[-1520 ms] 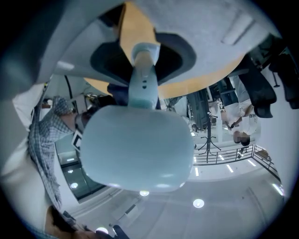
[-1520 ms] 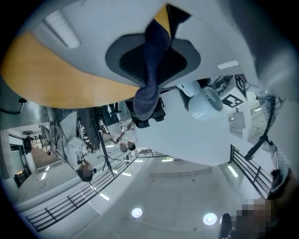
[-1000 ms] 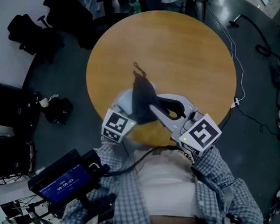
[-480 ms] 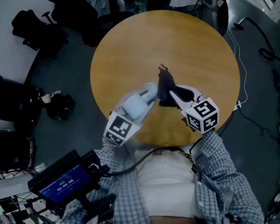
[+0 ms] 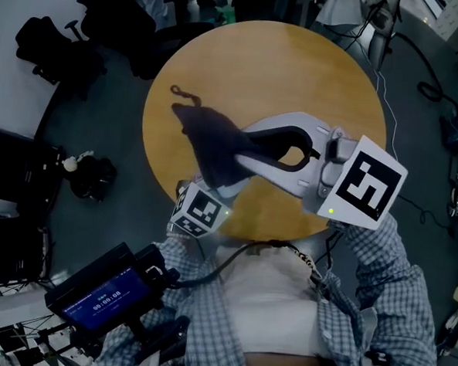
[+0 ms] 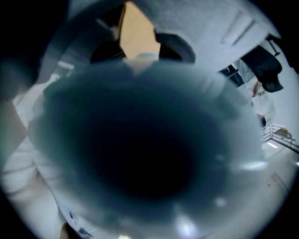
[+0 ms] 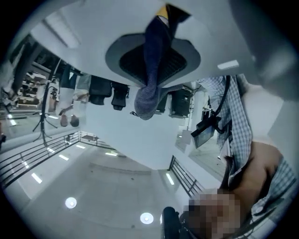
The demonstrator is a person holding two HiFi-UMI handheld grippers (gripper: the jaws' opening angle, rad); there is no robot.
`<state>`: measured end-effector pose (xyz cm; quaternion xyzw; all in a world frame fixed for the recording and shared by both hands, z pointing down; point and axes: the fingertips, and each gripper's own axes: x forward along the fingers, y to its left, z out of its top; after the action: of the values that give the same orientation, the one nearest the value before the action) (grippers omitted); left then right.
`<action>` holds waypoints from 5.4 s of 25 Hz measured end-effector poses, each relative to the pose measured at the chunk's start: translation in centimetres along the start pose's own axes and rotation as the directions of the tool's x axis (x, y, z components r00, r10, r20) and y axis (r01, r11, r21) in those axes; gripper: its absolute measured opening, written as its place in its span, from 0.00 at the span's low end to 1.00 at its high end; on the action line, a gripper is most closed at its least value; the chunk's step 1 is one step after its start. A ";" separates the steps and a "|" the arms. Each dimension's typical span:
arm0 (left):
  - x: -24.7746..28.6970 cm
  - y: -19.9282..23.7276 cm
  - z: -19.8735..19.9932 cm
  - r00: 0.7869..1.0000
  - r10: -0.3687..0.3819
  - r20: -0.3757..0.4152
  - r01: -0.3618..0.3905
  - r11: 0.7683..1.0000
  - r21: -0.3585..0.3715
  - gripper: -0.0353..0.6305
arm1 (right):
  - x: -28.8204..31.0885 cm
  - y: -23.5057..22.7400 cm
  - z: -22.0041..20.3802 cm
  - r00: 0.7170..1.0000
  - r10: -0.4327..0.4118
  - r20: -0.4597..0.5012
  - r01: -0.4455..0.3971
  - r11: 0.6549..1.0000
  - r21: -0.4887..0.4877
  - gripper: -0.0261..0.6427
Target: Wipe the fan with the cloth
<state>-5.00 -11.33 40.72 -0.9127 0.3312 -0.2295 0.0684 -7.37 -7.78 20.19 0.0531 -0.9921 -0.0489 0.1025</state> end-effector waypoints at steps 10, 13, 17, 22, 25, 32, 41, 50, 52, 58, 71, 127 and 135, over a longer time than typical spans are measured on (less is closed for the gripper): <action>-0.4 -1.1 0.6 1.000 -0.010 0.021 0.008 0.996 0.084 0.27 | 6.1 -4.8 -12.6 0.925 -0.018 -0.379 -0.010 0.997 -0.071 0.14; -0.5 -0.9 0.9 0.999 0.001 0.032 -0.003 0.997 0.073 0.27 | 6.1 -6.4 -16.2 0.899 -0.070 -0.433 0.036 0.996 -0.086 0.14; -0.7 -0.6 0.0 0.999 0.021 0.025 -0.022 1.000 0.022 0.27 | 4.9 -8.0 -18.8 0.889 -0.139 -0.435 0.136 0.990 -0.039 0.14; -1.4 -0.7 -1.7 0.999 0.037 0.011 -0.037 0.998 -0.046 0.27 | 2.0 -7.2 -21.4 0.873 -0.188 -0.451 0.238 0.969 0.058 0.14; -0.9 -1.3 -3.2 1.000 0.023 -0.017 -0.024 0.998 -0.066 0.27 | 0.0 -6.6 -23.7 0.867 -0.211 -0.451 0.299 0.945 0.134 0.14; 1.0 -3.0 -7.3 0.994 -0.069 -0.088 0.056 0.988 -0.140 0.27 | -1.9 -3.9 -29.8 0.837 -0.202 -0.509 0.402 0.858 0.321 0.14; 4.4 -5.0 -12.3 0.960 -0.181 -0.213 0.134 0.967 -0.218 0.27 | -2.6 -1.6 -36.9 0.813 -0.138 -0.566 0.437 0.787 0.436 0.14; 6.0 -6.0 -14.0 0.904 -0.252 -0.346 0.188 0.960 -0.210 0.27 | -1.6 -0.5 -40.8 0.783 -0.085 -0.617 0.460 0.746 0.481 0.14; 5.8 -5.9 -14.2 0.897 -0.260 -0.358 0.191 0.957 -0.217 0.27 | -1.4 -0.4 -41.1 0.770 -0.087 -0.632 0.470 0.747 0.471 0.14; 6.0 -6.1 -13.9 0.894 -0.261 -0.363 0.190 0.957 -0.221 0.27 | -1.4 -0.3 -41.4 0.749 -0.108 -0.654 0.485 0.762 0.429 0.15; 5.7 -5.9 -13.9 0.925 -0.237 -0.298 0.147 0.945 -0.293 0.41 | -2.2 -1.4 -41.6 0.737 -0.207 -0.644 0.548 0.741 0.389 0.36; -4.2 0.9 -1.9 0.968 0.237 0.081 -0.205 0.937 -0.284 0.05 | -7.4 -3.0 -22.1 0.777 -0.604 -0.180 0.622 0.690 0.370 0.04; -4.0 0.9 -1.8 0.971 0.226 0.077 -0.197 0.940 -0.279 0.05 | -7.8 -3.1 -22.0 0.768 -0.614 -0.184 0.633 0.682 0.366 0.04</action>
<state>-9.04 -9.41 40.60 -0.8836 0.4512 -0.1241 -0.0141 5.13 -11.85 39.73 0.4084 -0.8993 0.1281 0.0894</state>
